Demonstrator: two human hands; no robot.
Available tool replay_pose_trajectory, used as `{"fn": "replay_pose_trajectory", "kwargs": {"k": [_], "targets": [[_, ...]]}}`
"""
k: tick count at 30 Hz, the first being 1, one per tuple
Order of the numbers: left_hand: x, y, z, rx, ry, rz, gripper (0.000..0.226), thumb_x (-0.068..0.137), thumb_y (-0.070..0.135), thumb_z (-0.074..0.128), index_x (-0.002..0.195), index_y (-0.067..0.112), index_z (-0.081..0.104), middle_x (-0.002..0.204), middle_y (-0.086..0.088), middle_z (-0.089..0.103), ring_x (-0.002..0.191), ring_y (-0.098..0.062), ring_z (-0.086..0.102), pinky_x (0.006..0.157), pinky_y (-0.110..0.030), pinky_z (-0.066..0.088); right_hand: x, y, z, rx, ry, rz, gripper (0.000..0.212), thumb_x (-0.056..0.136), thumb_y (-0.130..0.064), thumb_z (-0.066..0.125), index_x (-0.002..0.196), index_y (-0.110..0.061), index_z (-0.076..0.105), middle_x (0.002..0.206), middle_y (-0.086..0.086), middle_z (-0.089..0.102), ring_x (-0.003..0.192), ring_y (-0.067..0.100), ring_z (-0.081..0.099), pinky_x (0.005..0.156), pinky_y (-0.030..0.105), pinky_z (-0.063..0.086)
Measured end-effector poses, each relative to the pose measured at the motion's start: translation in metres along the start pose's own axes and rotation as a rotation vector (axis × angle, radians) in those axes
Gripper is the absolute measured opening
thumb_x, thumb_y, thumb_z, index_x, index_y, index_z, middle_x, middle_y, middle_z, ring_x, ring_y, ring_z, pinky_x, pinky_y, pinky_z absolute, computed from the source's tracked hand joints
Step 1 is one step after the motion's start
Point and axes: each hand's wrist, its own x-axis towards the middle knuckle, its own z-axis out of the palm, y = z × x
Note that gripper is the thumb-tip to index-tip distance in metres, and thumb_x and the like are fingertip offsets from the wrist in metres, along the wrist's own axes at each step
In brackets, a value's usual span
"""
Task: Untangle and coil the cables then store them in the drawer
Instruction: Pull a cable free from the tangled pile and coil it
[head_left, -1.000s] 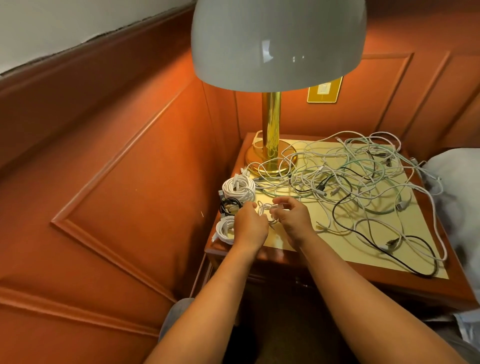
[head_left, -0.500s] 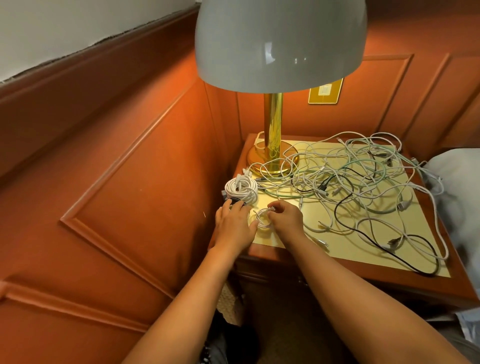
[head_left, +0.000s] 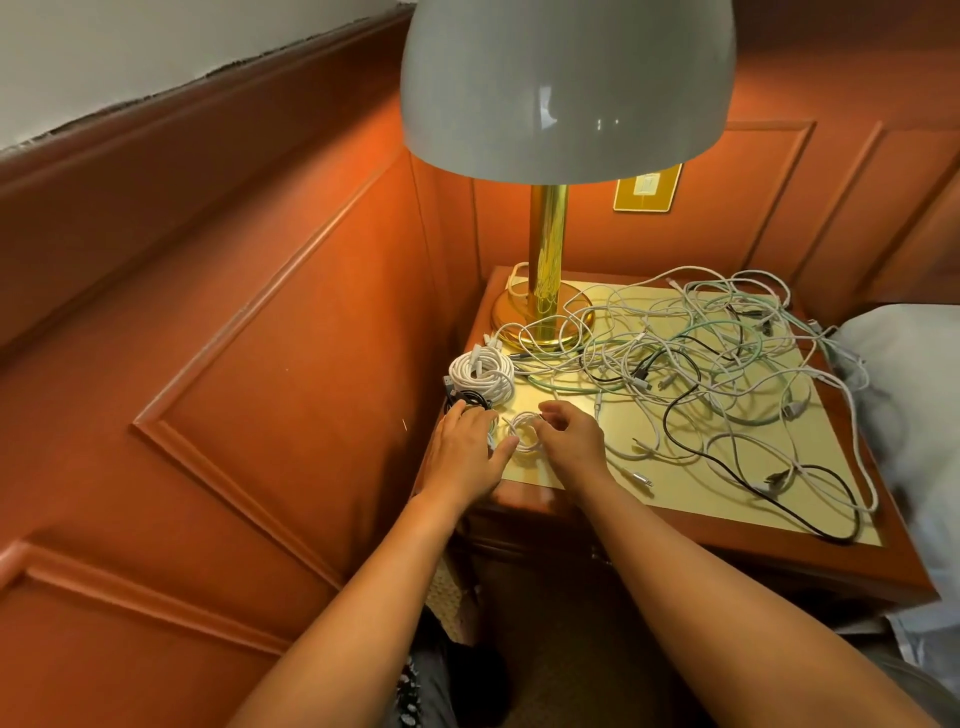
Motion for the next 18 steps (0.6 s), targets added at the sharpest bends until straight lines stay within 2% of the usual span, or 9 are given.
{"fn": "replay_pose_trajectory", "kwargs": {"k": [3,6,10,15,18], "targets": [[-0.002,0.001,-0.003,0.010,-0.013,0.004,0.056,0.097,0.049,0.046,0.143,0.016,0.042,0.150,-0.002,0.039,0.147,-0.023,0.016,0.119,-0.037,0.011,-0.004,0.000,-0.009,-0.033,0.002,-0.018,0.033,0.090,-0.014,0.065,0.123,-0.009,0.064,0.118,0.007,0.067,0.104,0.017,0.059,0.084,0.025,0.045],[-0.008,0.006,-0.007,0.021,0.000,0.025,0.054,0.098,0.046,0.045,0.142,0.016,0.041,0.149,-0.002,0.039,0.147,-0.024,0.015,0.119,-0.038,0.010,-0.012,-0.001,-0.025,-0.065,0.029,-0.048,0.031,0.090,-0.009,0.060,0.120,-0.008,0.066,0.116,0.009,0.068,0.106,0.021,0.061,0.091,0.032,0.048],[-0.013,0.023,-0.009,-0.009,0.035,0.080,0.046,0.098,0.036,0.048,0.138,0.012,0.046,0.145,-0.005,0.044,0.145,-0.027,0.021,0.118,-0.039,0.012,-0.020,0.002,-0.056,-0.142,0.100,-0.089,0.030,0.091,-0.002,0.053,0.117,-0.005,0.066,0.115,0.012,0.067,0.107,0.024,0.061,0.089,0.028,0.045],[-0.020,0.055,-0.002,-0.085,0.095,0.175,0.034,0.093,0.018,0.055,0.125,0.005,0.056,0.124,-0.013,0.056,0.128,-0.032,0.042,0.111,-0.046,0.029,-0.024,0.013,-0.086,-0.312,0.090,-0.063,0.032,0.091,0.000,0.048,0.118,-0.002,0.064,0.118,0.017,0.064,0.109,0.029,0.058,0.088,0.030,0.044],[-0.020,0.074,0.008,-0.093,0.086,0.230,0.033,0.093,0.014,0.054,0.124,0.004,0.057,0.119,-0.014,0.058,0.120,-0.031,0.047,0.107,-0.040,0.034,-0.024,0.018,-0.097,-0.374,0.110,-0.090,0.031,0.090,0.002,0.047,0.116,-0.001,0.065,0.116,0.017,0.063,0.107,0.029,0.058,0.086,0.029,0.043]]}}
